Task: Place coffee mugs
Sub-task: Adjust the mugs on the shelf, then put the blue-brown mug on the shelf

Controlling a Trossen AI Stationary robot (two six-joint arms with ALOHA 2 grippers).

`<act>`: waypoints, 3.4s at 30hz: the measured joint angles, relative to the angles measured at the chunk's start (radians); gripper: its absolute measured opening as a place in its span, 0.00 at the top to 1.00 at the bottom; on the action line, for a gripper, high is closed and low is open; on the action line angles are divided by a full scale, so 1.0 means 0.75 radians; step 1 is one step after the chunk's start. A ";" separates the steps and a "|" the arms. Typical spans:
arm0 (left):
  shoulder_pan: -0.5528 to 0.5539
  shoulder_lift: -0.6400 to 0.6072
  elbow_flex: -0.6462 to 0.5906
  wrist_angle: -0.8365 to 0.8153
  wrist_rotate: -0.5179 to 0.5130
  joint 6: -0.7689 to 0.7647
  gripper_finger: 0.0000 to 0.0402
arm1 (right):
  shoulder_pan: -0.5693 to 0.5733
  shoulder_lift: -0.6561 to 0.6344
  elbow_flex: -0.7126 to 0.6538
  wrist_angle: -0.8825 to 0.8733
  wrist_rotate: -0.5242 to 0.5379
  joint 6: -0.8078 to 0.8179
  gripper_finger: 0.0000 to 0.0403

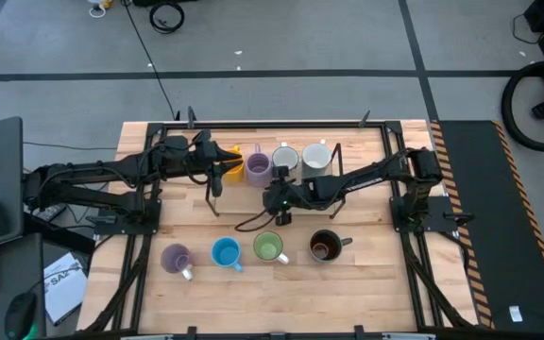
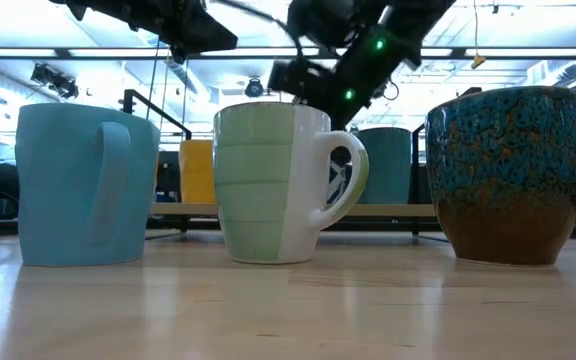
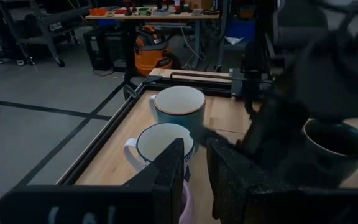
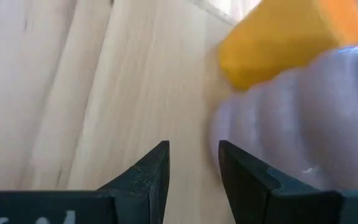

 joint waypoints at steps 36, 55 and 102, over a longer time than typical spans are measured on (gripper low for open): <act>0.001 0.001 -0.001 -0.041 0.000 -0.001 0.81 | -0.009 0.082 0.042 0.132 0.123 -0.140 0.64; -0.044 0.001 -0.001 -0.089 0.218 -0.024 0.81 | 0.051 -0.474 0.042 -0.245 -0.029 -0.002 0.64; -0.298 0.000 -0.001 -0.262 0.145 -0.129 0.81 | 0.558 0.042 0.709 -1.595 -0.254 -0.569 0.60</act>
